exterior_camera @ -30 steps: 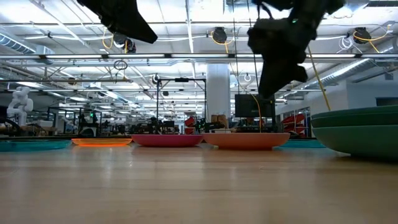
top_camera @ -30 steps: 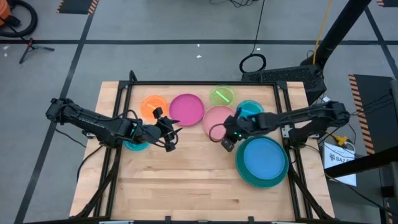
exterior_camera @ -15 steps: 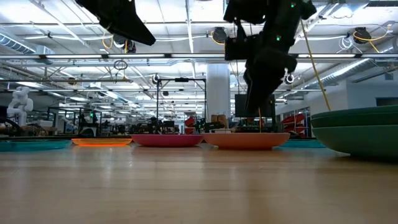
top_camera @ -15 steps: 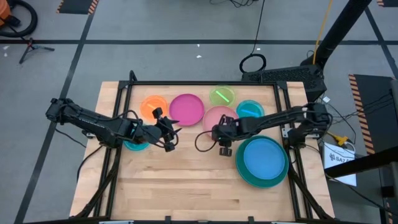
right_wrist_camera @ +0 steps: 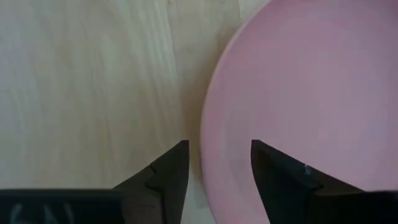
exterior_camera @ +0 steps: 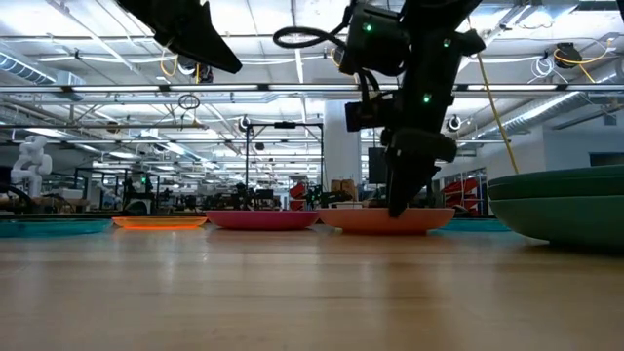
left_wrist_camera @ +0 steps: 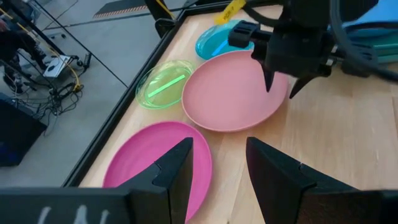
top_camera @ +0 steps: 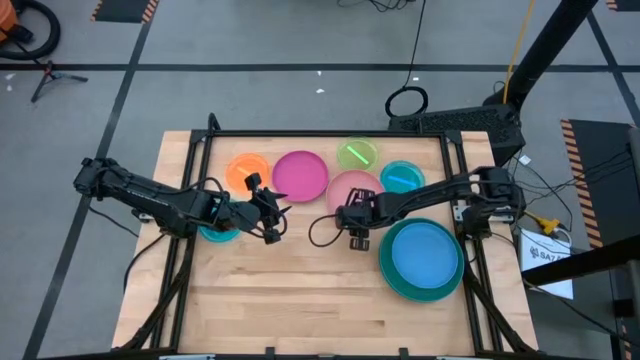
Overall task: Stack plastic plates
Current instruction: Stack the light pink plate on top of the blue plate
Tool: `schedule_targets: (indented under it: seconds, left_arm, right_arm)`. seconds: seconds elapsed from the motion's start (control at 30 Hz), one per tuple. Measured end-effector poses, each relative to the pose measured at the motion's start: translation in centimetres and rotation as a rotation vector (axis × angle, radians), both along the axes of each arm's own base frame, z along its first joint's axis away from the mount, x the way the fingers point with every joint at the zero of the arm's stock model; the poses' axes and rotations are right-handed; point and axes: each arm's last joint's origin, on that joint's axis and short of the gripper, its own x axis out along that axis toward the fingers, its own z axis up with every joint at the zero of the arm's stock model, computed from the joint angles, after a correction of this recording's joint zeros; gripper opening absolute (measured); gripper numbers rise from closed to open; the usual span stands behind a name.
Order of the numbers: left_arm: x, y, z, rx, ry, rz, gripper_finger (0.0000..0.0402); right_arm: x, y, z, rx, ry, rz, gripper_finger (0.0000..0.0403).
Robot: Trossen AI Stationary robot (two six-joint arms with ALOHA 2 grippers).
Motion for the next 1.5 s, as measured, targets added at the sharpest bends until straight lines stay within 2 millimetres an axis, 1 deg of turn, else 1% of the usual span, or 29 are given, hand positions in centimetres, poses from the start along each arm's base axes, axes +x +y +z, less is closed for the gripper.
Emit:
schedule_targets:
  seconds: [0.23,0.33,0.47,0.73,0.9,1.0,1.23,1.4,1.5]
  left_arm:
    - [0.0,0.0,0.0,0.0,0.0,0.0,0.0154]
    - [0.0,0.0,0.0,0.0,0.0,0.0,0.0154]
    - [0.0,0.0,0.0,0.0,0.0,0.0,0.0154]
    - [0.0,0.0,0.0,0.001,-0.001,-0.001,0.0154]
    - [0.0,0.0,0.0,0.002,0.0,-0.002,0.0154]
    - [0.0,0.0,0.0,0.009,0.004,-0.006,0.0154]
    - [0.0,0.0,0.0,0.011,0.005,-0.007,0.0154]
    - [0.0,0.0,0.0,0.011,0.005,-0.007,0.0154]
    - [0.0,0.0,0.0,0.006,0.002,-0.004,0.0154]
  right_arm:
    - [0.5,0.0,-1.4,0.0,0.014,-0.01,0.0147]
    - [0.5,0.0,-1.3,0.002,0.011,-0.012,0.013]
    - [0.5,0.0,-1.2,0.009,0.003,-0.031,0.0096]
    - [0.5,0.1,-1.1,0.025,-0.007,-0.04,0.0011]
    - [0.7,0.5,-0.8,0.037,-0.005,-0.031,0.0014]
    - [1.2,1.3,0.2,0.036,-0.013,-0.008,0.0009]
    - [1.9,3.1,3.8,0.008,0.03,0.027,0.0006]
    - [1.4,4.6,6.2,-0.048,0.099,0.036,0.0006]
    - [0.5,5.3,7.3,-0.049,0.139,0.023,0.0006]
